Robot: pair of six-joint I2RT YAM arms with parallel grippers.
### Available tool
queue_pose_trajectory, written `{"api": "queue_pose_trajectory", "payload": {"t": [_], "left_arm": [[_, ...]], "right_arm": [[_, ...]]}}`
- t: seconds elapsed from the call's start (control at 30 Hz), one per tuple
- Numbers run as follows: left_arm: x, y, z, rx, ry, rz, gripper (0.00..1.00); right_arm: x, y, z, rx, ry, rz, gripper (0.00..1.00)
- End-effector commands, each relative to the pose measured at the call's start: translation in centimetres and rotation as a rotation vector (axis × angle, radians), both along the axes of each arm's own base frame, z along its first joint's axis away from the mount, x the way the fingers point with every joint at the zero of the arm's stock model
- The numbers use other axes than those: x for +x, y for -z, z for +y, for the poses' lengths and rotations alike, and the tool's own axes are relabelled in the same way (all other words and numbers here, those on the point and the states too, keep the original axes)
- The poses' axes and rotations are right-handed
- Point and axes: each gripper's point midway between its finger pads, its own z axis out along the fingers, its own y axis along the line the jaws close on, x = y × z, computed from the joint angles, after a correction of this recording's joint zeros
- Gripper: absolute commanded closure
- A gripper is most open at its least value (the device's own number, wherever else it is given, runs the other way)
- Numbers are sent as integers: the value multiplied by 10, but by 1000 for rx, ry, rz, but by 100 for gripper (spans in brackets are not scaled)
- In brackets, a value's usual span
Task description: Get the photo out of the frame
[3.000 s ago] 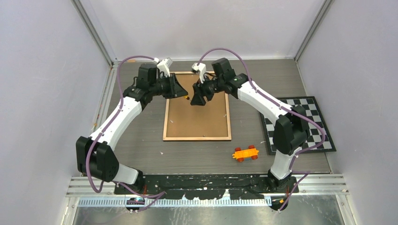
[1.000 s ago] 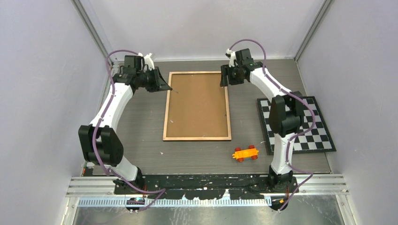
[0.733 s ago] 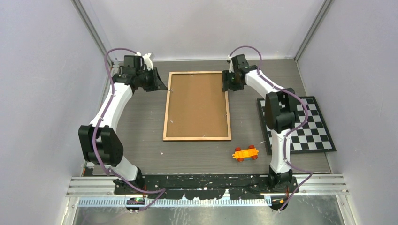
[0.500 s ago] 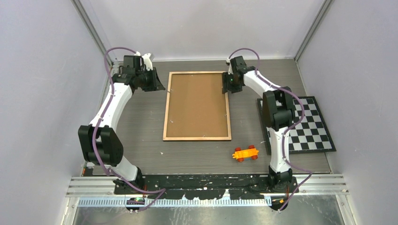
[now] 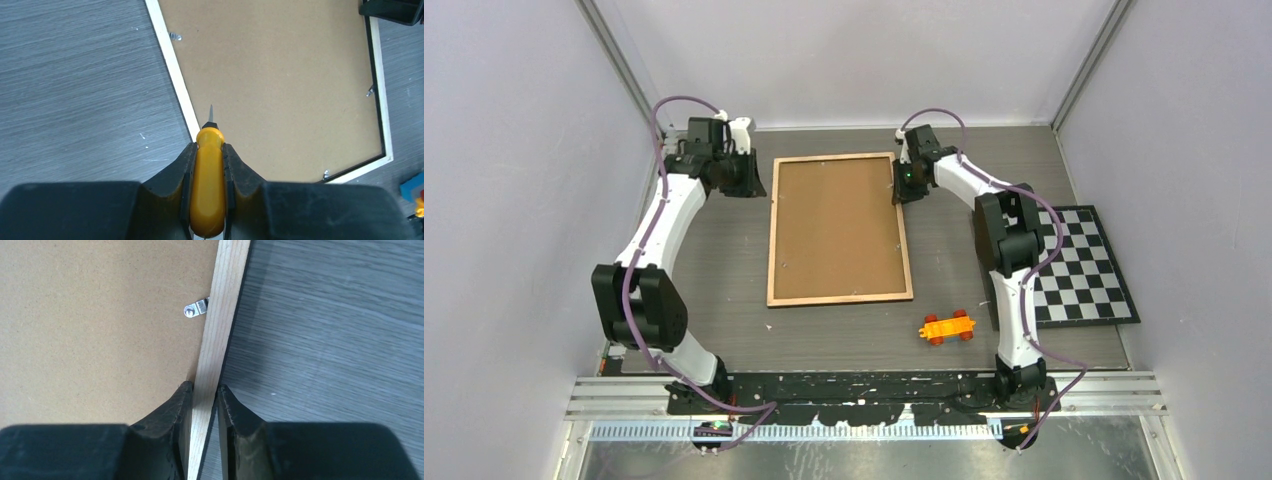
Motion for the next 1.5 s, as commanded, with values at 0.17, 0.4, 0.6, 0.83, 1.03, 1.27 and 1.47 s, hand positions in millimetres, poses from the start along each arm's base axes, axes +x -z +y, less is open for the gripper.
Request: {"api": "queue_pose_trajectory", "payload": {"t": [0.17, 0.4, 0.6, 0.83, 1.03, 1.27, 1.47], "left_arm": [[11, 7, 12, 145, 146, -9, 100], [17, 28, 25, 251, 174, 33, 100], [24, 34, 29, 322, 224, -7, 100], [33, 53, 23, 315, 280, -38, 100], [30, 62, 20, 320, 329, -46, 100], [22, 68, 23, 347, 351, -73, 100], [20, 79, 23, 353, 372, -44, 100]], "right_arm": [[-30, 3, 45, 48, -108, 23, 98], [-41, 4, 48, 73, -117, 51, 99], [-41, -5, 50, 87, -139, 23, 99], [-57, 3, 55, 49, -213, 57, 100], [-82, 17, 50, 50, -230, 114, 100], [-90, 22, 46, 39, -223, 134, 100], [-91, 21, 44, 32, -235, 135, 99]]}}
